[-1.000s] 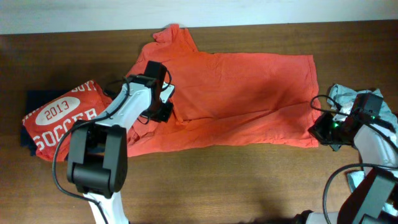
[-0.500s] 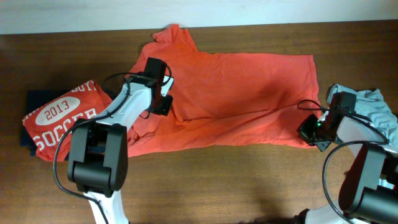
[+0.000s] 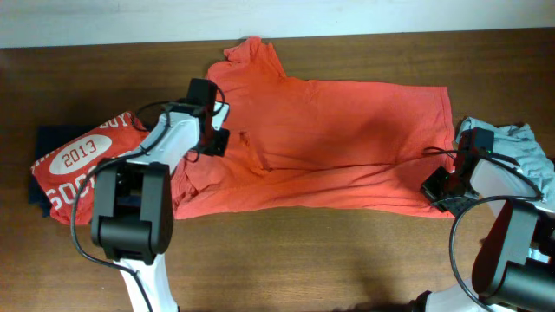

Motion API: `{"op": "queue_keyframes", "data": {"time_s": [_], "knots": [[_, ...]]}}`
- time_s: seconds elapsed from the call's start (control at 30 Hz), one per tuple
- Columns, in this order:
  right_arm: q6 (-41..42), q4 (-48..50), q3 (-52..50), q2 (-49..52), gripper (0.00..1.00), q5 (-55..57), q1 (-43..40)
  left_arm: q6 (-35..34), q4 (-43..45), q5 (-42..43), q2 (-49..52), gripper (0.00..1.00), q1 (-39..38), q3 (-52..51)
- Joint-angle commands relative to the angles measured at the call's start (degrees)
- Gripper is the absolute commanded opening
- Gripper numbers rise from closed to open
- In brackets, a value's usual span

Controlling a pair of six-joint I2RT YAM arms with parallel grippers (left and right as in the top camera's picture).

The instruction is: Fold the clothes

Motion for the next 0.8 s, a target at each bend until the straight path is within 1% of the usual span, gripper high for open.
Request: {"op": "queue_keyframes", "data": {"time_s": [0.0,0.13,0.23,0.4,0.67,0.77], "knots": [[1.0,-1.1,-2.9,3.0,0.06,9.1,-0.4,1.0,-3.5,-2.3,2.4,0.03,2.0,2.6],[0.9,-1.1,-2.8,3.0,0.06,8.6,-0.4,1.0,-11.3,-0.2,-1.9,0.08,0.4,9.3],[0.8,-1.3,-2.9,3.0,0.06,8.6,-0.4,2.9,-12.8,0.9,-4.5,0.11,-1.9,10.4],[0.8,-1.3,-2.8,3.0,0.07,8.6,-0.4,6.8,-11.9,0.9,-3.4,0.12,-5.0,8.7],[0.8,-1.7,-2.9,3.0,0.07,8.6,-0.4,7.0,-9.1,1.0,2.3,0.11,-5.6,5.3],[0.8,-2.8,-2.9,3.0,0.07,8.7,-0.4,7.0,-6.4,0.3,4.2,0.11,-5.0,5.3]]}}
